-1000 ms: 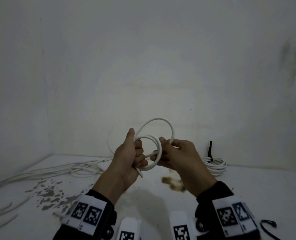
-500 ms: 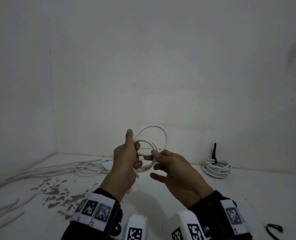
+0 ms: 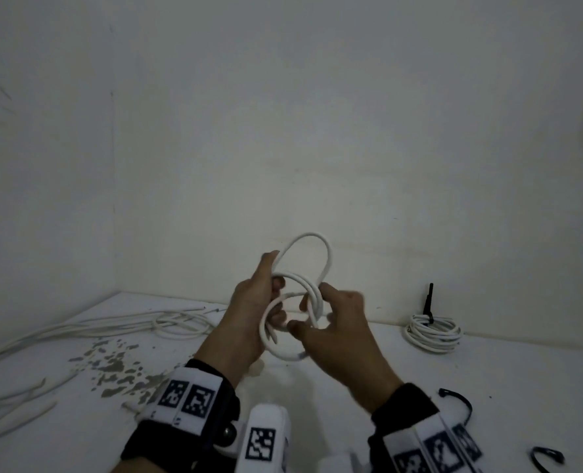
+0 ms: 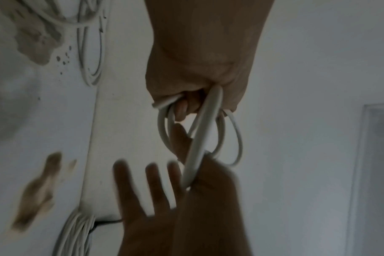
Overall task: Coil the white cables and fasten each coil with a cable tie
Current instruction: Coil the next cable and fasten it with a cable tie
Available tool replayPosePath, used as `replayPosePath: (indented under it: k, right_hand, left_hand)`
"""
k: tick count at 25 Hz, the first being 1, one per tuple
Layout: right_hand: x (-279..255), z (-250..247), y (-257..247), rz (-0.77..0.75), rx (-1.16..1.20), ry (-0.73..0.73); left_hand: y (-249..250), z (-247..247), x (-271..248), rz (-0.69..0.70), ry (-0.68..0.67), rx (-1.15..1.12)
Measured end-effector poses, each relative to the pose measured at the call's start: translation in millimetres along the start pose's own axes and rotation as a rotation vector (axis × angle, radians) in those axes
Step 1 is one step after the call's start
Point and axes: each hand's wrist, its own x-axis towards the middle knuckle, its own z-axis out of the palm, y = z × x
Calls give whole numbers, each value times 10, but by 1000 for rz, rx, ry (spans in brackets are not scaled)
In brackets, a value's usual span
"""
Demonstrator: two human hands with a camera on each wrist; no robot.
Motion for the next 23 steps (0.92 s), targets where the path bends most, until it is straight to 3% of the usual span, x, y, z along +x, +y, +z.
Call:
replayPosePath:
  k: [4,10,16,18,23]
  right_hand:
    - [6,-238,-55,141,49,-173]
    - [24,-636,-316,123,213,-156]
    - [-8,-606,-322,23,16,-299]
    - [-7,-661,-283,3,-20,-360]
    - [-51,-511,-201,-206,-499,-392]
  left_hand:
    - [54,-136,62,-26,77,-85]
    - [183,-523,215,-91,61,-314]
    - [156,-605,282,-172,-81,-601]
    - [183,-668,295,-137,-81,-683]
    - [288,-657,240,-74,-124,-633]
